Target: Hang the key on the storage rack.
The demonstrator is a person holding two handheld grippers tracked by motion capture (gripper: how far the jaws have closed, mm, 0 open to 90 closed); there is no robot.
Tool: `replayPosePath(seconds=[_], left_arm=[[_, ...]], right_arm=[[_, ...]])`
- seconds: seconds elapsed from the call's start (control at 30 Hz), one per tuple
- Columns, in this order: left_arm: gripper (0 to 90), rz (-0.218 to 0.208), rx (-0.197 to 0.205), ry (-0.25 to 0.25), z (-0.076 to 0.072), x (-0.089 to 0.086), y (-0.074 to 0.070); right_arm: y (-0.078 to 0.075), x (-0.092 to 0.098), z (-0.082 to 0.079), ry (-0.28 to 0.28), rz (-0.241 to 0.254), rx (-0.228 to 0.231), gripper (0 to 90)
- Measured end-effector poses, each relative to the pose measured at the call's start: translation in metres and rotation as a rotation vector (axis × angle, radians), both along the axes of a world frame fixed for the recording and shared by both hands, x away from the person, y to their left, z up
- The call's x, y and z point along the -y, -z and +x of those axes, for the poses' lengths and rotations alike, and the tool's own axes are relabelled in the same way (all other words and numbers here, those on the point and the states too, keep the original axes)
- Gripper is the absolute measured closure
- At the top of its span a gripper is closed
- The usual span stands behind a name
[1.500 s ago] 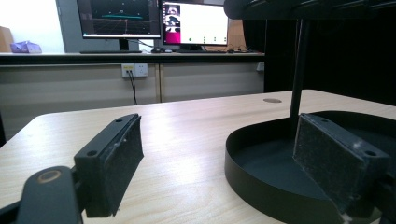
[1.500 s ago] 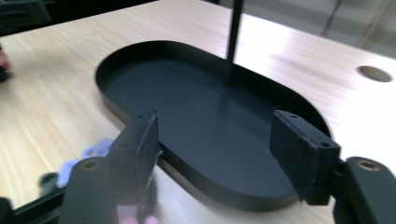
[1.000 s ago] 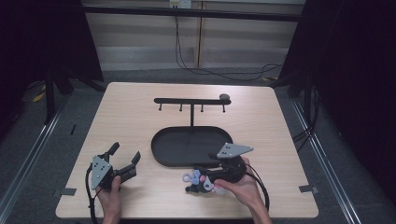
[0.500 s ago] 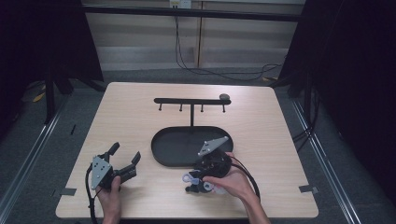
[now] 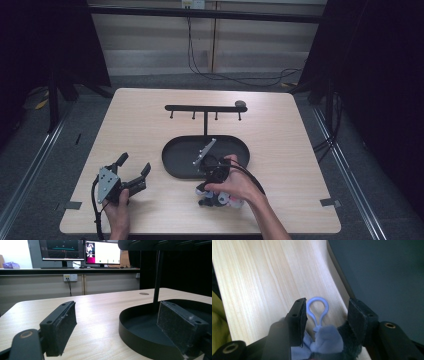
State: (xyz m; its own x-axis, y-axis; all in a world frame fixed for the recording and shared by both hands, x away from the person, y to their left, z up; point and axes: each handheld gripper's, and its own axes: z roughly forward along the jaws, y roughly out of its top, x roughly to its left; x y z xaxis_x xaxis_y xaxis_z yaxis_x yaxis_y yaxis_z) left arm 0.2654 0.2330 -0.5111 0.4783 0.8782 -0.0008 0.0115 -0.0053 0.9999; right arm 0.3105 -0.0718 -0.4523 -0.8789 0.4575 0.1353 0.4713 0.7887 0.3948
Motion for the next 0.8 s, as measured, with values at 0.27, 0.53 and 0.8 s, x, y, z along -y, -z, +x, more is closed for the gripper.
replayPosePath(seconds=[0.27, 0.53, 0.8], left_arm=[[15.4, -0.003, -0.001, 0.007, 0.000, 0.000, 0.000], [15.4, -0.002, -0.002, 0.009, 0.000, 0.000, 0.000], [15.4, -0.003, -0.004, 0.015, 0.000, 0.000, 0.000]], right_arm=[[-0.006, -0.006, 0.018, -0.075, -0.066, -0.119, 64.2], [-0.002, -0.017, 0.021, -0.168, -0.172, -0.179, 67.1], [0.012, -0.024, 0.022, -0.200, -0.225, -0.212, 71.0]])
